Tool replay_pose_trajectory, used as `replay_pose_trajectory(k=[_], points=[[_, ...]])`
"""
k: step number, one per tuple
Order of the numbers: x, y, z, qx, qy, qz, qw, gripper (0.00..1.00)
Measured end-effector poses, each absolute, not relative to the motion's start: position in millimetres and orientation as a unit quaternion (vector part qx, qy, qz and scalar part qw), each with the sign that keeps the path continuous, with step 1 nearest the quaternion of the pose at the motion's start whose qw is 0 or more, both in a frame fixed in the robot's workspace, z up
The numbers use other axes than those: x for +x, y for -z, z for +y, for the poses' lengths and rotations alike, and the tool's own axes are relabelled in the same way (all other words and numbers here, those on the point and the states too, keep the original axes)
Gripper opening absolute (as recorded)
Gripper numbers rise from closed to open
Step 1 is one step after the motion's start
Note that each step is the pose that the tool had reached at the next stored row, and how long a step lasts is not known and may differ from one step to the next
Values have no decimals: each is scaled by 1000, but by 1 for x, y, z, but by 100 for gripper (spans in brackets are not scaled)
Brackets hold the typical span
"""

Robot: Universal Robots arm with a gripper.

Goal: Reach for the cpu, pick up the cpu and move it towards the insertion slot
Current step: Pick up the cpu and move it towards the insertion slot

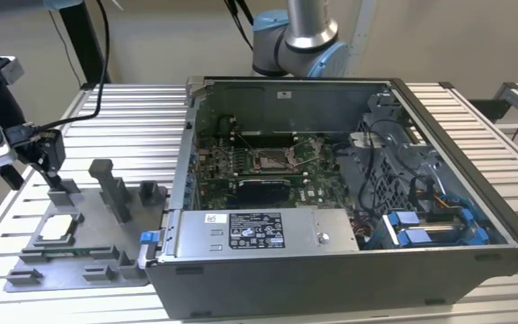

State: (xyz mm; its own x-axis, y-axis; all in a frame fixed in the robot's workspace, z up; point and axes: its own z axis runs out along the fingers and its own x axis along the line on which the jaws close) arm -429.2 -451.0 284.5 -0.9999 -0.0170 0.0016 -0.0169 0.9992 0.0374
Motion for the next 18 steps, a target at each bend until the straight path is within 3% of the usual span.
replay_pose_trajectory(k=[18], points=[[-431, -264, -451, 8, 19, -1000, 1, 0]])
